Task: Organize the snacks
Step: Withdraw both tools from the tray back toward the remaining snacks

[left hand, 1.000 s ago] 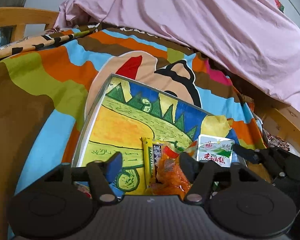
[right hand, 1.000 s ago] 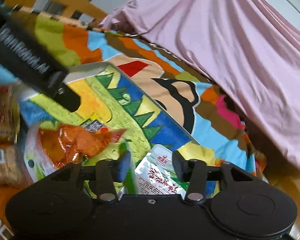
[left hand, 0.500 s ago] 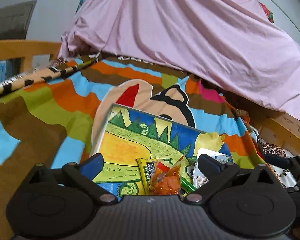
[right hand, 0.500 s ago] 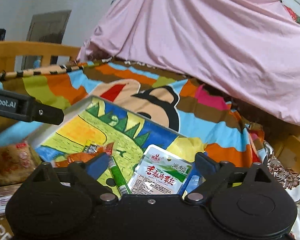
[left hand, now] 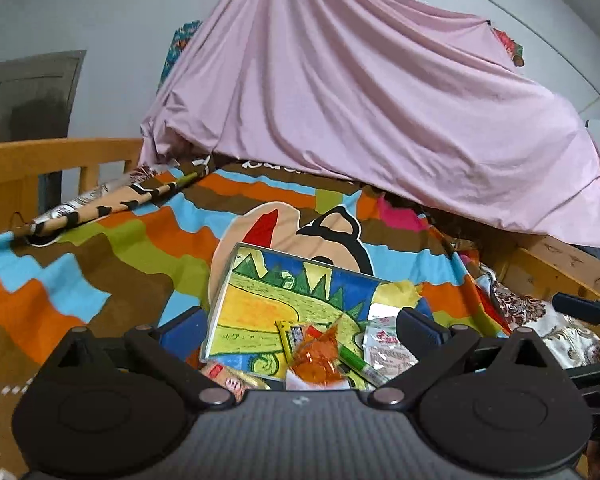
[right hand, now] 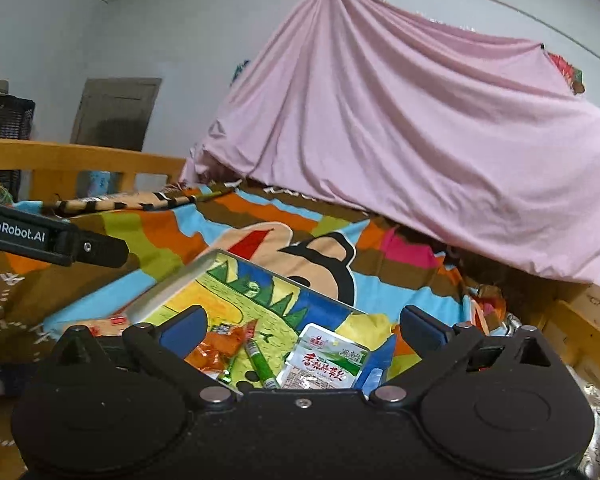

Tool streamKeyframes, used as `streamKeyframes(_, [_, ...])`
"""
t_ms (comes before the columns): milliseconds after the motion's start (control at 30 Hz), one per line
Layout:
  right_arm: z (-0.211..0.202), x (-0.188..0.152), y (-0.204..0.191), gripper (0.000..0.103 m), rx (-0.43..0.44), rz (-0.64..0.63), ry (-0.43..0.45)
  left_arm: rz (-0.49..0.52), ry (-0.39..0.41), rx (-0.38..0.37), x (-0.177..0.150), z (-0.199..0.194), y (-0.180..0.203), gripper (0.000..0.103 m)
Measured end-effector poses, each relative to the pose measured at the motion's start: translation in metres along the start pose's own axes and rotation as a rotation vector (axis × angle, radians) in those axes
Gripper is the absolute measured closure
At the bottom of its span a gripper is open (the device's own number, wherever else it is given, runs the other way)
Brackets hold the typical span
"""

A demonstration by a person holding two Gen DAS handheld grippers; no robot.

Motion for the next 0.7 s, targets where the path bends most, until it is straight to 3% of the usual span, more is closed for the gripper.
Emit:
streamKeyframes(333, [-0.068,-0.017,-0.001,0.001,0.011,-0.003,-0.019,0.082,-0.005,0.016,-0.021,-0.056,0.018,0.0])
streamKeyframes(700, [-0.1,-0.049,0.006,0.001,0.024,0.088,-0.166,0.156,-0.113,0.02,-0.055,-0.084,0.031,0.0])
Point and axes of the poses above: each gripper's, at about its wrist camera, not at the fingertips, and z roughly the way its jaws point, y to its right, x to its top, the point moved 7 cm from there along z, roughly the way its jaws point, and after that the axes turned 4 degrees about -y, right-handed, at the moved point
